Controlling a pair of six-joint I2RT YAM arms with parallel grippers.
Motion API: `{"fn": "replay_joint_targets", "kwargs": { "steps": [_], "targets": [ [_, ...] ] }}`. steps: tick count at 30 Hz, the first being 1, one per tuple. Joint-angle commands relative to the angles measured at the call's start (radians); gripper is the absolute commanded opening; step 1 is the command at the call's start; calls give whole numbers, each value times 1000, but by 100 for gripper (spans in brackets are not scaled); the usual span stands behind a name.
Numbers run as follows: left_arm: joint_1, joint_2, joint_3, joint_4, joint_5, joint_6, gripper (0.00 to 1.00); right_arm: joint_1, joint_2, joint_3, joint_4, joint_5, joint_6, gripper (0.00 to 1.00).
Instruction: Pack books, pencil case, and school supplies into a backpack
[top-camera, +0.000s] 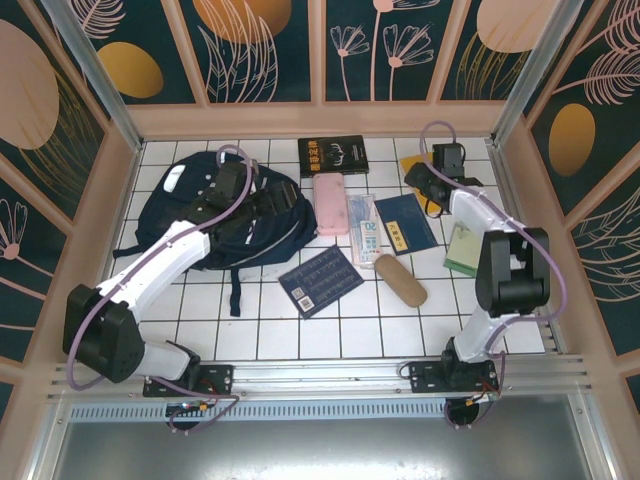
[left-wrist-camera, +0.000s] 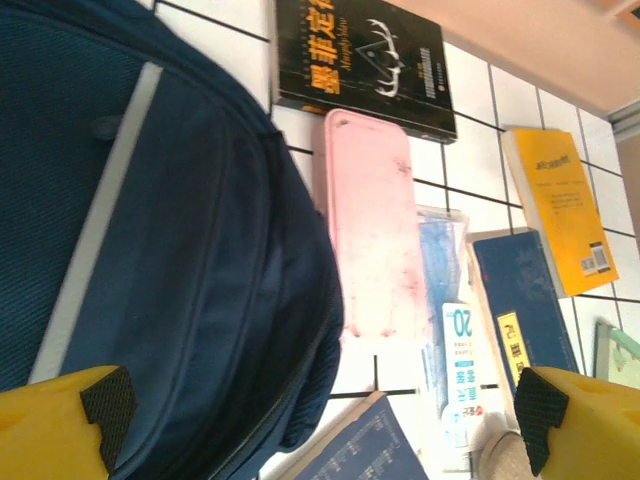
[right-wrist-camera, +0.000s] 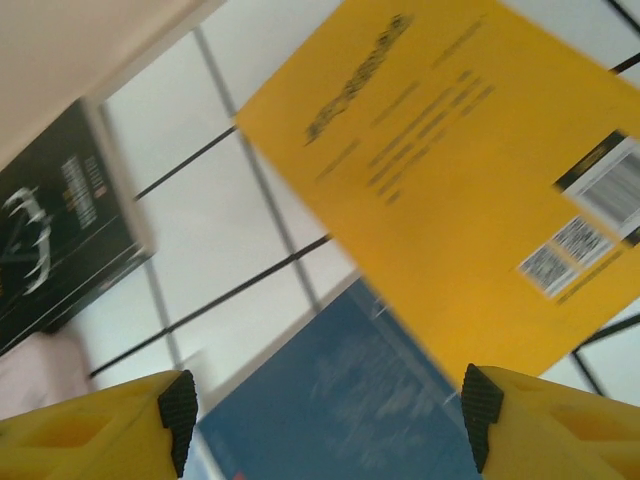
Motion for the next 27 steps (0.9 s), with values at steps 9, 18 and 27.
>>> {"fn": "replay_joint_targets", "kwargs": {
  "steps": [9, 18, 27],
  "targets": [
    [-18, 99, 93, -26, -18, 44, 98, -70, 343, 245, -122, -84, -17, 67],
    [-20, 188, 120, 109, 77, 3, 98, 28, 304, 88, -101, -188, 60, 66],
    [-79, 437, 369, 97, 157, 1, 87, 177, 225, -21, -52, -221, 178, 66]
  ]
}}
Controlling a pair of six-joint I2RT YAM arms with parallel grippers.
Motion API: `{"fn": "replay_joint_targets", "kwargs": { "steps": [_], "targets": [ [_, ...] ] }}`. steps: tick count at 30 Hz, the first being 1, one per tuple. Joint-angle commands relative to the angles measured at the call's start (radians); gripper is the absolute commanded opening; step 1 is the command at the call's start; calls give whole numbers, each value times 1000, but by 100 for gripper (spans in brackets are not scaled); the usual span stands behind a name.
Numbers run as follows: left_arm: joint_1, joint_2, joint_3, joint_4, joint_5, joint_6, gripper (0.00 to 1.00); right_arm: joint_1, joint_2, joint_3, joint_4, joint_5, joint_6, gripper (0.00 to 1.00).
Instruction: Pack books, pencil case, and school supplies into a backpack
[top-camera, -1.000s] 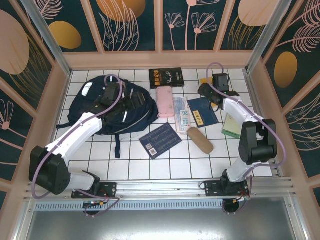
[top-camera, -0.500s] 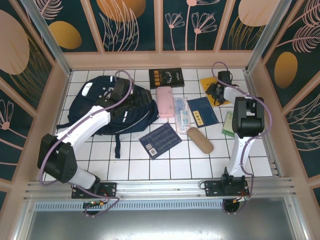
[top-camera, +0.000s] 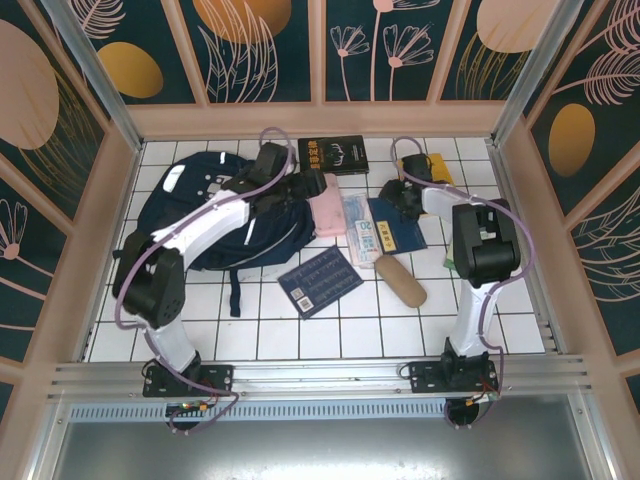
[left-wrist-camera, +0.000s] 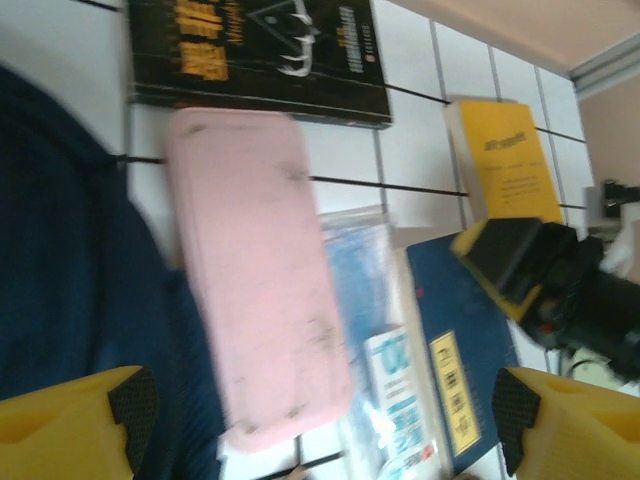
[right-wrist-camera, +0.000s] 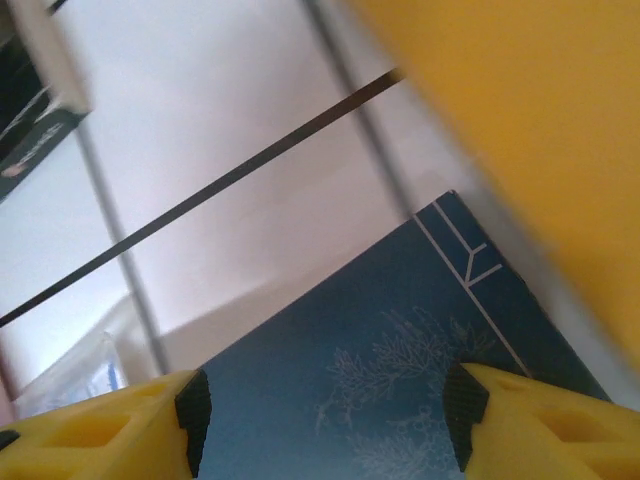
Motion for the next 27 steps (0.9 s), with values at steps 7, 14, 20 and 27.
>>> {"fn": "replay_joint_targets", "kwargs": {
  "steps": [7, 14, 20, 27],
  "targets": [
    [-45, 208, 242, 17, 97, -7, 80, 51, -112, -67, -94, -64, 27, 68],
    [-59, 325, 385, -9, 129, -6, 74, -57, -169, 6, -121, 15, -76, 71],
    [-69, 359, 401, -9, 140, -6, 74, -213, -68, 123, -125, 55, -127, 76],
    [-80, 357, 385, -9, 136, -13, 73, -339, 135, 347, -178, -2, -152, 77]
  ]
}}
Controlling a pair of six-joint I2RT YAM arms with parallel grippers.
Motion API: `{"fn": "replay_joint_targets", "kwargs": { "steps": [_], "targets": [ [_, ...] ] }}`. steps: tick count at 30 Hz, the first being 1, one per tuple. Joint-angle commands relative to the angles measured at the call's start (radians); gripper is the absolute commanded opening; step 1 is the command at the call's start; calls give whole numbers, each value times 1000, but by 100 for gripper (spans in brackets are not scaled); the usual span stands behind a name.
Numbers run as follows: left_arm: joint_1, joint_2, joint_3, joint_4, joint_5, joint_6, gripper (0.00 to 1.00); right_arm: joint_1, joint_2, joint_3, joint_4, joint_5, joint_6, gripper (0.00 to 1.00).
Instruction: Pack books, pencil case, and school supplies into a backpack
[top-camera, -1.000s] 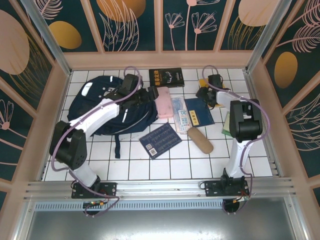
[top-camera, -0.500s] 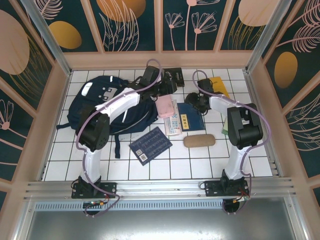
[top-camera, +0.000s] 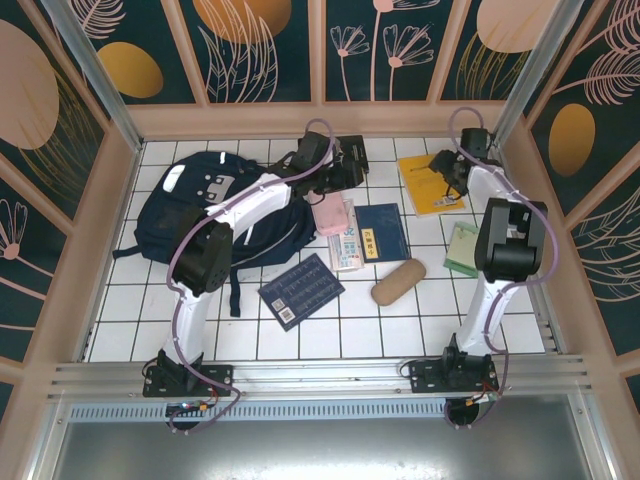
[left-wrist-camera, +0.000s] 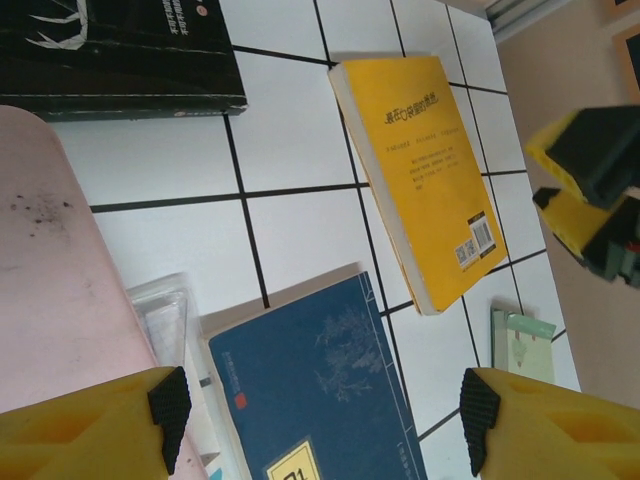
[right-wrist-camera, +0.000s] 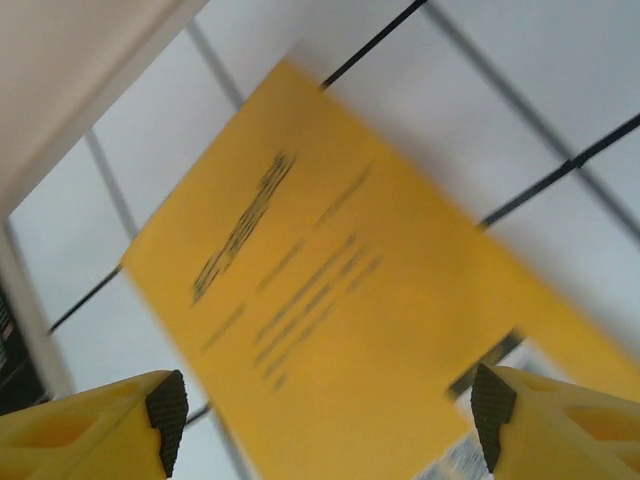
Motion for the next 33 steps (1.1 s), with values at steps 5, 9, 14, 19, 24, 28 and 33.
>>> {"fn": "replay_joint_targets", "kwargs": {
  "steps": [5, 9, 14, 19, 24, 28, 33],
  "targets": [
    [-10, 31, 26, -14, 16, -11, 76, -60, 210, 213, -114, -13, -74, 78],
    [-11, 64, 64, -24, 15, -11, 74, -87, 253, 231, -133, -43, -85, 78],
    [-10, 134, 149, -40, 19, -16, 69, -71, 182, 107, -68, -183, -49, 75],
    [-11, 214, 248, -54, 27, -22, 65, -10, 83, -26, -28, -235, -5, 73],
    [-10, 279, 319, -56, 36, -14, 62, 49, 4, -153, 7, -242, 22, 72],
    [-10, 320, 350, -30, 49, -13, 60, 92, -44, -221, 26, -252, 25, 72],
    [-11, 365, 362, 80, 70, -27, 55, 113, -92, -262, 55, -233, 26, 72]
  ]
}}
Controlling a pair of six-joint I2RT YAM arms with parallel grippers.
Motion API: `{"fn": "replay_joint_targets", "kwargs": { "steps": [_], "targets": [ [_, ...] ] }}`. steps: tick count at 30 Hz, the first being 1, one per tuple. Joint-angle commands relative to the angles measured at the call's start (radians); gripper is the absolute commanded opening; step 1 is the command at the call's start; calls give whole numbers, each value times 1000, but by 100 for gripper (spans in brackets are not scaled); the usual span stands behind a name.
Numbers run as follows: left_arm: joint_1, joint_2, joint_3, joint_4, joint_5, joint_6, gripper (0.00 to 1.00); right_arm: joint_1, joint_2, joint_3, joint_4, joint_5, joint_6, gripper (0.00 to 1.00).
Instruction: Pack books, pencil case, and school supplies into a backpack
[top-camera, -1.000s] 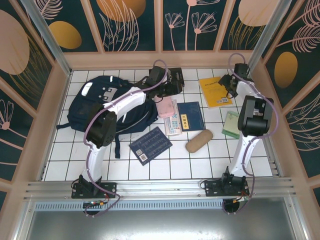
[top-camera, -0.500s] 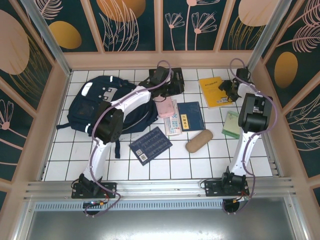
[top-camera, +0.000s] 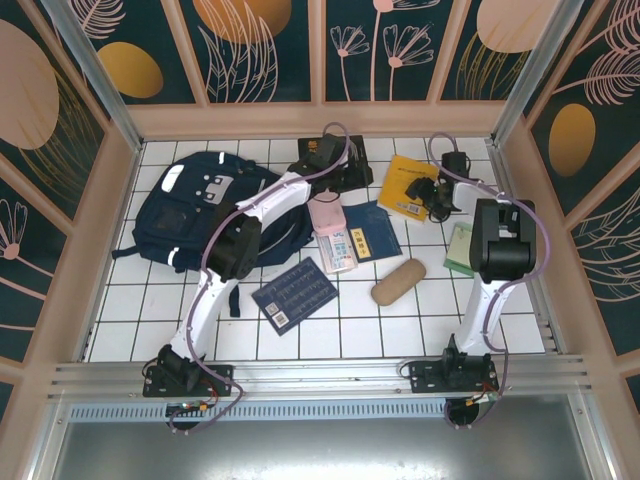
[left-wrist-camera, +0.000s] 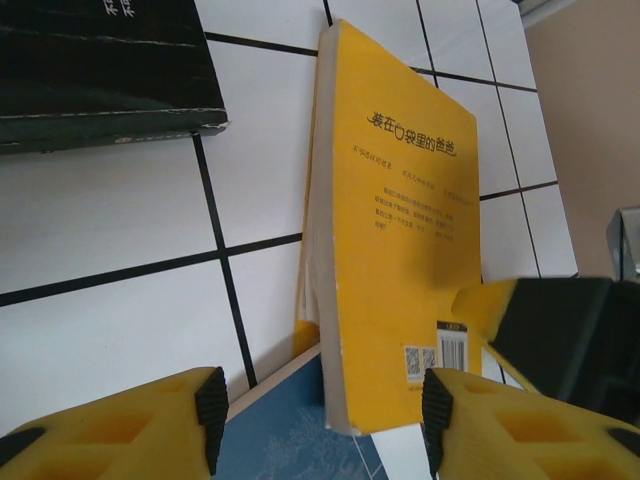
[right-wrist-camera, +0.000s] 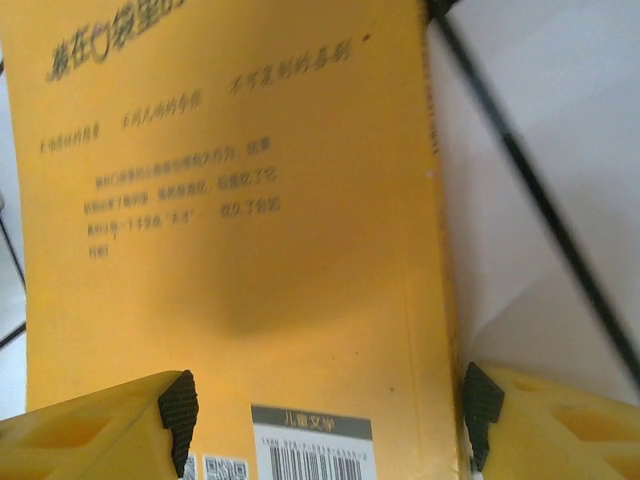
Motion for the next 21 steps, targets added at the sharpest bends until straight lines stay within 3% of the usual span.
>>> {"fn": "replay_joint_targets", "kwargs": {
  "steps": [1, 11, 14, 17, 21],
  "targets": [
    [-4, 52, 37, 110, 31, -16, 54, 20, -57, -19, 9, -1, 29, 72],
    [-4, 190, 145, 193, 90, -77, 49, -36, -9, -1, 49, 20, 24, 71],
    [-10, 213, 143, 204, 124, -91, 45, -50, 31, 12, 77, -83, 20, 62],
    [-20, 228, 143, 196, 139, -91, 33, -49, 59, 20, 97, -146, 34, 60],
    [-31, 246, 143, 171, 153, -85, 29, -43, 81, 12, 154, -248, 56, 60]
  ]
}}
